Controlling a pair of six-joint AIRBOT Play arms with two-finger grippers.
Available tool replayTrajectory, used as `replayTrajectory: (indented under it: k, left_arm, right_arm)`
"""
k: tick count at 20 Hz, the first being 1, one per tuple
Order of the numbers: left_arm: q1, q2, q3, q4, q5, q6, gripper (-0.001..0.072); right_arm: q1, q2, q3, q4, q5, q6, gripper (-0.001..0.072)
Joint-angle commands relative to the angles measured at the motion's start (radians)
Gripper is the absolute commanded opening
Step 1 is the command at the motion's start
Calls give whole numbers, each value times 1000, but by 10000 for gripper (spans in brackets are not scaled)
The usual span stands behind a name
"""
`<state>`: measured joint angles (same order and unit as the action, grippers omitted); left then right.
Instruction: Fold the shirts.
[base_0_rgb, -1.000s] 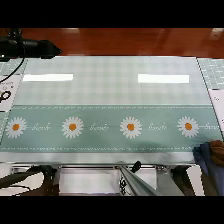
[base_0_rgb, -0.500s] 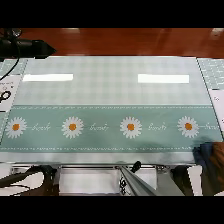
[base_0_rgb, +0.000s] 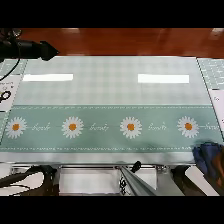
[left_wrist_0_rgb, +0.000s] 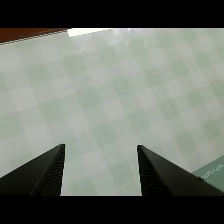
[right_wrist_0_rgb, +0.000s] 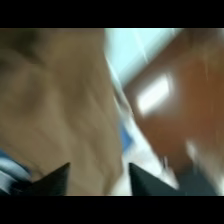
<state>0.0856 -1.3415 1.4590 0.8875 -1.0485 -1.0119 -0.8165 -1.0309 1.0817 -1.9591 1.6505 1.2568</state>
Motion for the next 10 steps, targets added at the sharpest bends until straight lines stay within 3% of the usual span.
replayTrajectory:
  k: [1,4,5,6,10]
  left_arm:
    - [-63,-4,1,131,-91,-131,534]
    - [-203,-6,1,547,-266,-438,537]
    - [-255,-6,1,673,-306,-498,583]
    - [-295,-6,1,734,-320,-528,663]
    - [-384,-6,1,746,-331,-572,682]
  right_arm:
    - [341,-100,182,377,-99,68,579]
    - [549,-105,199,484,-218,147,595]
    - [595,-105,199,484,-243,179,596]
    - [623,-107,198,484,-251,202,595]
    - [646,-172,198,486,-118,257,594]
